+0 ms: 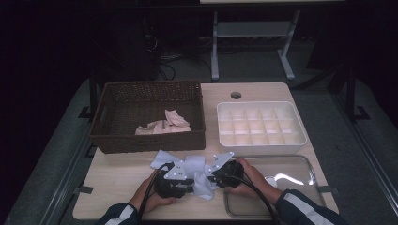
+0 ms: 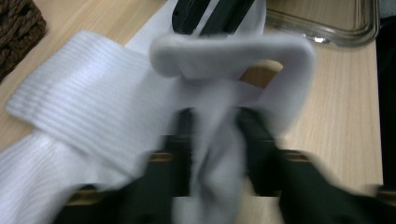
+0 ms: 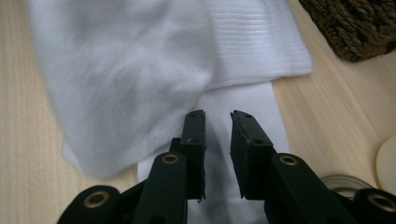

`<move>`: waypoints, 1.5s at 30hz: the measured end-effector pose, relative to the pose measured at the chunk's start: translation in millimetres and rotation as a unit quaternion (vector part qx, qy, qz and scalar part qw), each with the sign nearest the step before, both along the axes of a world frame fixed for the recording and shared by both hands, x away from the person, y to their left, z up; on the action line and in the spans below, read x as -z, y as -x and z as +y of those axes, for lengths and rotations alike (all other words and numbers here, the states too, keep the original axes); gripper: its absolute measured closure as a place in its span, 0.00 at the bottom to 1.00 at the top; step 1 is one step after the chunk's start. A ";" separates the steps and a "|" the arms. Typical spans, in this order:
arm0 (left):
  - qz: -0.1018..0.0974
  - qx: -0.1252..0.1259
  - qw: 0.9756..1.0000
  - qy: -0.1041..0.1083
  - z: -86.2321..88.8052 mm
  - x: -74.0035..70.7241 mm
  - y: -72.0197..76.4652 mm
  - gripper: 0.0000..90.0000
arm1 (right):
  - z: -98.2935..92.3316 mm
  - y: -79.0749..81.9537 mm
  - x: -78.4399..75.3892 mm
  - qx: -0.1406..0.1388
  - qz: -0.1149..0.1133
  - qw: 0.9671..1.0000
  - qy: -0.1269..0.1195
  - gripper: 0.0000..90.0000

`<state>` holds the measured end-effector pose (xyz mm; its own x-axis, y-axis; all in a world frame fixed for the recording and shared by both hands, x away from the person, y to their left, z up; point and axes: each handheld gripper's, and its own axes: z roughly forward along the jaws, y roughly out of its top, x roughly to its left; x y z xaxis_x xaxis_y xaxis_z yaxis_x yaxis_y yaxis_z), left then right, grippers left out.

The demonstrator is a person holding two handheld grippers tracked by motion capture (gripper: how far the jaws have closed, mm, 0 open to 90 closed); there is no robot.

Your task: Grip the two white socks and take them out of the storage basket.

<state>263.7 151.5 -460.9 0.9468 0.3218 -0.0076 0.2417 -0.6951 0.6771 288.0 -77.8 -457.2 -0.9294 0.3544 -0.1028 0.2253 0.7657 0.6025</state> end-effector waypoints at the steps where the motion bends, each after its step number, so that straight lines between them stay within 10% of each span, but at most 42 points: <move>1: -0.002 0.000 1.000 -0.003 2.3 -0.4 -0.5 0.94 | 0.6 0.2 0.0 0.002 0.004 1.000 -0.003 0.82; 7: -0.008 -0.042 0.999 -0.006 32.7 -6.8 -8.1 0.99 | -1.4 -1.4 0.8 0.010 0.015 1.000 -0.012 0.80; 13: -0.039 -0.120 0.992 -0.022 77.0 -16.7 -13.2 0.99 | -0.3 -0.9 0.7 0.001 0.006 1.000 -0.006 0.81; 18: -0.039 -0.192 0.979 -0.055 119.2 -9.8 -17.7 0.99 | 1.2 0.2 0.1 -0.003 0.006 1.000 -0.002 0.80; 22: -0.036 -0.258 0.964 -0.057 142.5 -6.2 -22.5 0.96 | 2.5 0.0 0.0 -0.003 0.005 1.000 -0.001 0.80; 32: -0.039 -0.312 0.946 -0.071 150.9 -6.7 -30.3 0.94 | 6.7 4.2 -0.1 -0.023 0.005 1.000 0.000 0.82; 39: -0.036 -0.373 0.924 -0.079 165.2 -7.0 -35.0 0.92 | 8.6 9.8 -0.6 -0.039 0.011 0.999 0.001 0.81; 43: -0.039 -0.379 0.921 -0.082 163.8 -8.8 -34.7 0.86 | 9.2 10.1 -0.6 -0.037 0.014 0.999 -0.002 0.80; 45: -0.047 -0.365 0.928 -0.053 162.1 -12.4 -31.9 0.76 | 9.3 10.0 -0.6 -0.038 0.011 0.999 -0.002 0.79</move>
<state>295.7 313.6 -448.5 0.4711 0.8721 0.1325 0.6185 -0.4337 0.6553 278.0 -68.5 -456.7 -0.9554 0.2838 -0.0813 0.1803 0.7791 0.6004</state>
